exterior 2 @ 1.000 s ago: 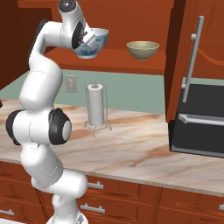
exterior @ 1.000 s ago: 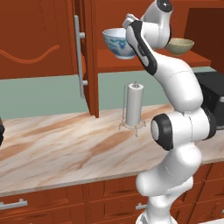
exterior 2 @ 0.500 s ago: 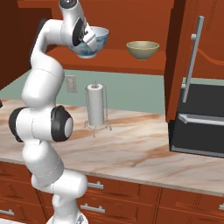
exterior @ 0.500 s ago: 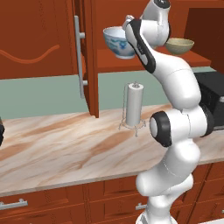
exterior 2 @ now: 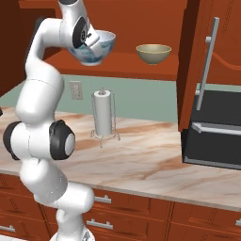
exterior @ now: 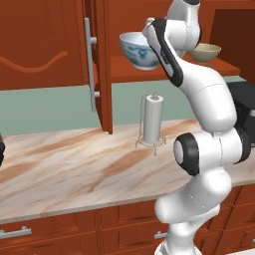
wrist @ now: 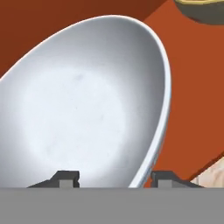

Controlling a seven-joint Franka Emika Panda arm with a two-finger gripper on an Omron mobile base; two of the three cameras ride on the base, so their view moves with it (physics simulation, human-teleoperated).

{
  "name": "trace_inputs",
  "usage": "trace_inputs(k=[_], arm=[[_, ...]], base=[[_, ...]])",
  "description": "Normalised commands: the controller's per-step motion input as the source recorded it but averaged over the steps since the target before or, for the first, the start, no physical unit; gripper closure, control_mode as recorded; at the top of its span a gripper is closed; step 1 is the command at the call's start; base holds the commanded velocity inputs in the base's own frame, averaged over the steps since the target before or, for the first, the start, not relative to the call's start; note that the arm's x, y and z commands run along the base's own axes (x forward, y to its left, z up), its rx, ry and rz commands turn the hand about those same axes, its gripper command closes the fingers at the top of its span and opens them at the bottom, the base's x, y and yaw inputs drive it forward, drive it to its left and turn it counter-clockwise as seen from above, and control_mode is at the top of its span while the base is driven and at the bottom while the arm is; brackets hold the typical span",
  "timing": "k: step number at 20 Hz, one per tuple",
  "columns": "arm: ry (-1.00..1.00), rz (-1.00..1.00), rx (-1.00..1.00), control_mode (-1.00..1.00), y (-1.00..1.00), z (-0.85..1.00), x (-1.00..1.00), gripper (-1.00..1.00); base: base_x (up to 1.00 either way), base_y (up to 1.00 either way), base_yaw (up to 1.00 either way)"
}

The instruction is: Take the smaller bowl and place it next to the appetizer plate on the dining counter , and place the larger bowl next to the plate with cooked food.

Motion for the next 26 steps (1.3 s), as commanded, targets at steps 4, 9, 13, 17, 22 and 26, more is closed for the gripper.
trace_inputs(k=[4, 9, 13, 17, 22, 26], arm=[[0.00, 0.00, 0.00, -1.00, -0.29, -0.28, -1.00, 1.00], [-0.01, 0.00, 0.00, -1.00, -0.46, -0.08, -1.00, 1.00], [-0.01, 0.00, -0.02, -1.00, -0.14, 0.00, -1.00, 1.00], [0.02, 0.00, -0.05, -1.00, 0.00, 0.00, -0.99, 1.00], [0.07, 0.00, -0.06, -1.00, 0.00, 0.00, -0.98, 1.00], [0.05, -0.01, -0.03, 1.00, 0.00, 0.00, -0.67, 1.00]], base=[[0.00, 0.00, 0.00], [0.00, 0.00, 0.00], [0.00, 0.00, 0.00], [0.00, 0.00, 0.00], [0.00, 0.00, 0.00], [-0.21, 0.00, 0.00]])
